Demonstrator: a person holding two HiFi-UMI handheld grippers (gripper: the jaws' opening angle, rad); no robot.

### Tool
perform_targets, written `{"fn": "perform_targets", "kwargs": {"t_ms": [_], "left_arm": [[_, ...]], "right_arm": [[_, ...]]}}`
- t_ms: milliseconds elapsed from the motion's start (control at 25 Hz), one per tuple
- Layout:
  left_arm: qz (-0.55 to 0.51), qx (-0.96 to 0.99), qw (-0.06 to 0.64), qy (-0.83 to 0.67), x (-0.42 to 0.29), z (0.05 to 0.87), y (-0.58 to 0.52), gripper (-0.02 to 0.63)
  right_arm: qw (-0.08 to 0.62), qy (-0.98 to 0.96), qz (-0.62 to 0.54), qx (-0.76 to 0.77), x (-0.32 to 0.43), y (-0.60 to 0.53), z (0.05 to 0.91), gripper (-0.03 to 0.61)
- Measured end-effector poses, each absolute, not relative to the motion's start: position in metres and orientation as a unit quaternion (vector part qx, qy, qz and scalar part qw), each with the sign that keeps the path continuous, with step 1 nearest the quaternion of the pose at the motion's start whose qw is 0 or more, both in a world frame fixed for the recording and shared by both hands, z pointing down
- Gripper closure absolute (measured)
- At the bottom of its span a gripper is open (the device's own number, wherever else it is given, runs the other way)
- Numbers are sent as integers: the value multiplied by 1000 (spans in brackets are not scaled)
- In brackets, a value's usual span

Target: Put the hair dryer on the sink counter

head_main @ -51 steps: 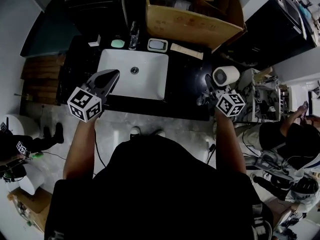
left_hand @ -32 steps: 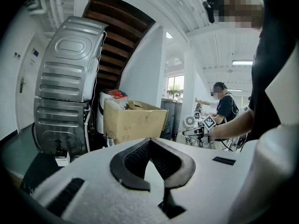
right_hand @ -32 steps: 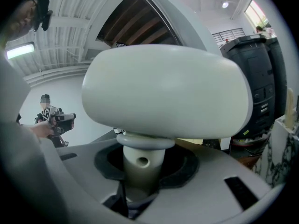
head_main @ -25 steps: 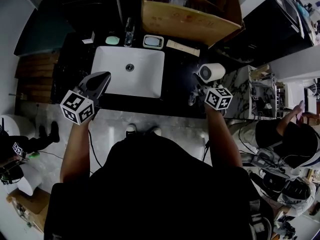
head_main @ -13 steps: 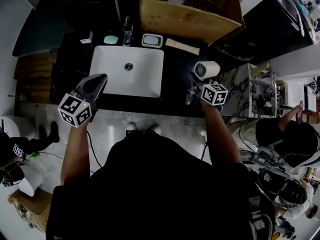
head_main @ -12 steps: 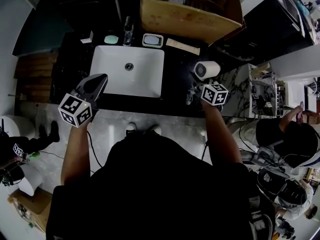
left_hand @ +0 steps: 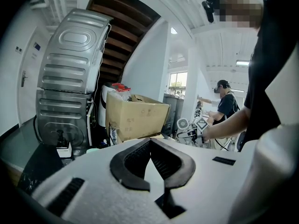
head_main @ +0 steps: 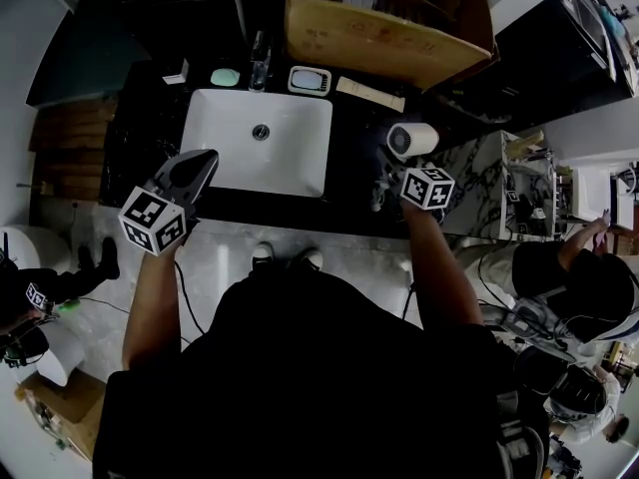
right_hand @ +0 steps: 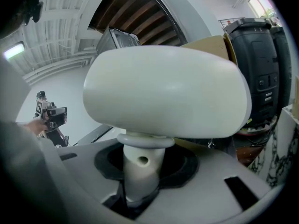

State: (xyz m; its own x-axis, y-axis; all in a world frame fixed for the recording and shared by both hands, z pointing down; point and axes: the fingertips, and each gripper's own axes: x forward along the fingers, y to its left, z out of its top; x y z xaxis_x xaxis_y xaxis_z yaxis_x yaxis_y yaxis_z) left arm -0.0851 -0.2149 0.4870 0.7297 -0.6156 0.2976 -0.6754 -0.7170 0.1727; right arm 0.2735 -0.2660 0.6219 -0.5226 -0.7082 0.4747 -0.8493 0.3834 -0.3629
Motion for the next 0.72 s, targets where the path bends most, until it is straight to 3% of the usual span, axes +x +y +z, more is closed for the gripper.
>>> {"fn": "perform_targets", "kwargs": {"t_ms": [720], "left_arm": [[121,914,142,-360,-98,492,-222,600]], "right_arm": [[131,-818,312,465,266,-286,645,433]]}}
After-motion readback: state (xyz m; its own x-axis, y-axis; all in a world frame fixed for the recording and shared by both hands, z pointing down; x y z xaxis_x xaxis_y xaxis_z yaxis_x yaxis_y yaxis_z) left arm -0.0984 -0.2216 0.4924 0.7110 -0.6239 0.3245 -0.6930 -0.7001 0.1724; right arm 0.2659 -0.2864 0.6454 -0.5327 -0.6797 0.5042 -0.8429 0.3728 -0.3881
